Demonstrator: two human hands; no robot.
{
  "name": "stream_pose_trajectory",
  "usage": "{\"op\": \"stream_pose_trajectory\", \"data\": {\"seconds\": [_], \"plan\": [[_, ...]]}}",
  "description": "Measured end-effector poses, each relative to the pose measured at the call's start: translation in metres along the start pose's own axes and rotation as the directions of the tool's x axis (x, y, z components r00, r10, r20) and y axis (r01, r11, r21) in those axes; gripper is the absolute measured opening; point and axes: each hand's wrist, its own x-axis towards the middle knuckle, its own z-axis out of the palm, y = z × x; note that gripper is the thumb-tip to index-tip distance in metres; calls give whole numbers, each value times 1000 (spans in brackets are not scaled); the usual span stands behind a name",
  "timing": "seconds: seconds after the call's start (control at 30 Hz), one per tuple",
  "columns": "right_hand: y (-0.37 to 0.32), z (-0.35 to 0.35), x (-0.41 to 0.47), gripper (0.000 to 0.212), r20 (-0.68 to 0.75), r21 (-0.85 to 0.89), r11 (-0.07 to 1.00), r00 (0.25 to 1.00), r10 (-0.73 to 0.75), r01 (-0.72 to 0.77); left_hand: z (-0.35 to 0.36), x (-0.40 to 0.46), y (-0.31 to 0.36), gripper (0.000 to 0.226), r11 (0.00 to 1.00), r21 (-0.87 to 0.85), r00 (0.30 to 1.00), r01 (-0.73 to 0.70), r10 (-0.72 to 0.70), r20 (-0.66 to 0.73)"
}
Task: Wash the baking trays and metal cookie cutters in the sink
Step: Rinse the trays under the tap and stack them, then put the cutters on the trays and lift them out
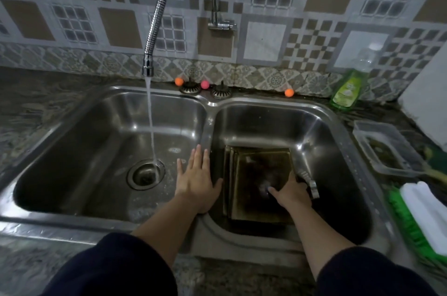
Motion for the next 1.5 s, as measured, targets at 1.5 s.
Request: {"op": "stream_pose_trajectory", "data": {"seconds": [1.5], "plan": [[-304,-133,54,34,-784,322,482,515,-347,815,-196,139,-103,68,472,-464,579,-750,130,-804]]}}
